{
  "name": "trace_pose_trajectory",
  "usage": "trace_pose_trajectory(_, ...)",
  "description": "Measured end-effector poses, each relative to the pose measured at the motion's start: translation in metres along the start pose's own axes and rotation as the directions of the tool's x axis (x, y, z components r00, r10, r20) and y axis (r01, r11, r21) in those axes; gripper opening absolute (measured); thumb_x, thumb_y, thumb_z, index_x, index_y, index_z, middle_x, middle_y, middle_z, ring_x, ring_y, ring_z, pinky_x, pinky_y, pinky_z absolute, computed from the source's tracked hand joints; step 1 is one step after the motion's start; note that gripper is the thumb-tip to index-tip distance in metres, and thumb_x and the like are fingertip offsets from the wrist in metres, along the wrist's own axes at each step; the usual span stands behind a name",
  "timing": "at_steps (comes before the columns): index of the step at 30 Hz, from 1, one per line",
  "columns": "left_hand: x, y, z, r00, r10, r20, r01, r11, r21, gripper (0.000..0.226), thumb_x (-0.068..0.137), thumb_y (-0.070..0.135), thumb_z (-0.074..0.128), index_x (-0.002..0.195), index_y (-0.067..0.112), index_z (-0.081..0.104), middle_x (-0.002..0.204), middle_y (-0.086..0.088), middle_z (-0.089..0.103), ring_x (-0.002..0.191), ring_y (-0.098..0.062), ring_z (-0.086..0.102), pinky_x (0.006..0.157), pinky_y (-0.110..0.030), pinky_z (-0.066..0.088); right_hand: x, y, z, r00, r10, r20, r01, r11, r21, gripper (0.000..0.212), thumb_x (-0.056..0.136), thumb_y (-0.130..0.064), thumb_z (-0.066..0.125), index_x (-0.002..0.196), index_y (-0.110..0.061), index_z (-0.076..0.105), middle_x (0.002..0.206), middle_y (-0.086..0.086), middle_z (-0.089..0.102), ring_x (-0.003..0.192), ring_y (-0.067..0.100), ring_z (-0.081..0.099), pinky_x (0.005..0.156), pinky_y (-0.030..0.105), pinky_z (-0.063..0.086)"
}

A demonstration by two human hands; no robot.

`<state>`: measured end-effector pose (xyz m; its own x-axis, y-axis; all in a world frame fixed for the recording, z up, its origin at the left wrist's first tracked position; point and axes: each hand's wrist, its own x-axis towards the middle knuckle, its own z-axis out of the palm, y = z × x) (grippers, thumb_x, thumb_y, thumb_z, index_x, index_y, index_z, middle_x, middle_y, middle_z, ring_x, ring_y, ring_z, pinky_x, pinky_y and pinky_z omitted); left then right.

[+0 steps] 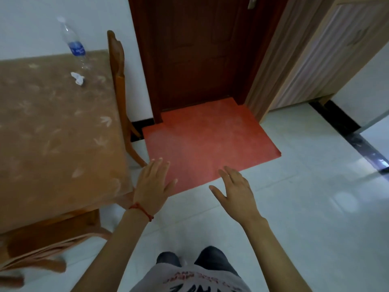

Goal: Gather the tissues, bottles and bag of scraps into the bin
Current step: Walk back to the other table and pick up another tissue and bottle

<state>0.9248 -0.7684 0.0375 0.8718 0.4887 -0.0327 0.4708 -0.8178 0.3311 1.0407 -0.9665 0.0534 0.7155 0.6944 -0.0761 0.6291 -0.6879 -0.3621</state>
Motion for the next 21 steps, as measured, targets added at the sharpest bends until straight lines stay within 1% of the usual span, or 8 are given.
trace_pose_trajectory(3,0.034,-0.002,-0.005,1.000,-0.021,0.009,0.021,1.000,-0.003,0.078,0.091,0.059,0.010,0.119,0.002,0.056,0.122,-0.021,0.059,0.116,-0.041,0.053,0.090,-0.051,0.047,0.039,0.005,-0.004,1.000,-0.027,0.016,0.027,1.000,-0.005,0.070,0.084,-0.059,0.026,0.131,-0.011,0.047,0.141,0.010,0.044,0.129,0.028,0.041,0.106,0.041,0.031)
trace_pose_trajectory(5,0.060,-0.004,-0.005,0.999,-0.032,0.004,0.032,0.999,-0.007,0.080,0.090,0.059,0.008,0.120,0.002,0.055,0.122,-0.022,0.058,0.117,-0.041,0.052,0.093,-0.051,0.046,0.070,0.010,-0.008,0.999,-0.036,0.030,0.036,0.999,-0.007,0.076,0.082,-0.061,0.020,0.134,-0.011,0.044,0.145,0.009,0.039,0.133,0.027,0.035,0.109,0.040,0.025)
trace_pose_trajectory(10,0.136,-0.010,0.003,0.996,-0.088,-0.010,0.088,0.996,-0.023,0.082,0.090,0.061,0.009,0.120,0.000,0.055,0.123,-0.025,0.057,0.118,-0.042,0.050,0.095,-0.052,0.043,0.159,0.029,-0.017,0.995,-0.082,0.049,0.082,0.997,-0.001,0.085,0.077,-0.065,0.012,0.139,-0.012,0.036,0.150,0.006,0.031,0.138,0.024,0.027,0.112,0.040,0.019)
trace_pose_trajectory(12,0.166,-0.009,0.002,0.994,-0.112,-0.016,0.112,0.993,-0.023,0.084,0.089,0.062,0.008,0.121,0.000,0.055,0.124,-0.025,0.056,0.119,-0.043,0.049,0.096,-0.053,0.041,0.194,0.036,-0.026,0.991,-0.113,0.074,0.114,0.993,-0.007,0.075,0.084,-0.063,0.021,0.141,-0.015,0.032,0.151,0.004,0.027,0.139,0.022,0.023,0.113,0.038,0.015)
trace_pose_trajectory(14,0.195,-0.007,-0.003,0.990,-0.141,-0.027,0.140,0.990,-0.029,0.085,0.088,0.063,0.007,0.122,0.000,0.054,0.126,-0.025,0.055,0.121,-0.043,0.048,0.097,-0.053,0.040,0.228,0.043,-0.037,0.985,-0.139,0.104,0.141,0.990,-0.012,0.066,0.090,-0.056,0.031,0.142,-0.015,0.029,0.152,0.003,0.025,0.139,0.021,0.021,0.113,0.037,0.014)
trace_pose_trajectory(17,0.236,-0.006,-0.009,0.984,-0.175,-0.032,0.174,0.984,-0.027,0.084,0.089,0.063,0.008,0.122,0.000,0.054,0.126,-0.025,0.054,0.120,-0.043,0.048,0.097,-0.053,0.040,0.277,0.052,-0.053,0.981,-0.164,0.101,0.166,0.986,-0.011,0.075,0.084,-0.063,0.020,0.141,-0.015,0.030,0.152,0.003,0.026,0.139,0.021,0.024,0.113,0.037,0.016)
trace_pose_trajectory(20,0.274,-0.009,-0.014,0.980,-0.195,-0.034,0.195,0.981,-0.018,0.082,0.089,0.062,0.009,0.122,0.001,0.053,0.127,-0.024,0.054,0.120,-0.042,0.049,0.098,-0.052,0.040,0.326,0.057,-0.059,0.977,-0.178,0.118,0.180,0.984,-0.009,0.064,0.091,-0.055,0.035,0.142,-0.017,0.029,0.153,0.002,0.024,0.139,0.021,0.022,0.113,0.037,0.015)
trace_pose_trajectory(21,0.286,-0.011,-0.016,0.978,-0.203,-0.045,0.202,0.979,-0.018,0.081,0.089,0.062,0.010,0.123,0.002,0.052,0.128,-0.024,0.053,0.120,-0.042,0.048,0.099,-0.051,0.040,0.342,0.057,-0.060,0.976,-0.181,0.123,0.183,0.983,-0.010,0.063,0.092,-0.054,0.036,0.142,-0.018,0.029,0.153,0.001,0.023,0.140,0.021,0.021,0.113,0.037,0.015)
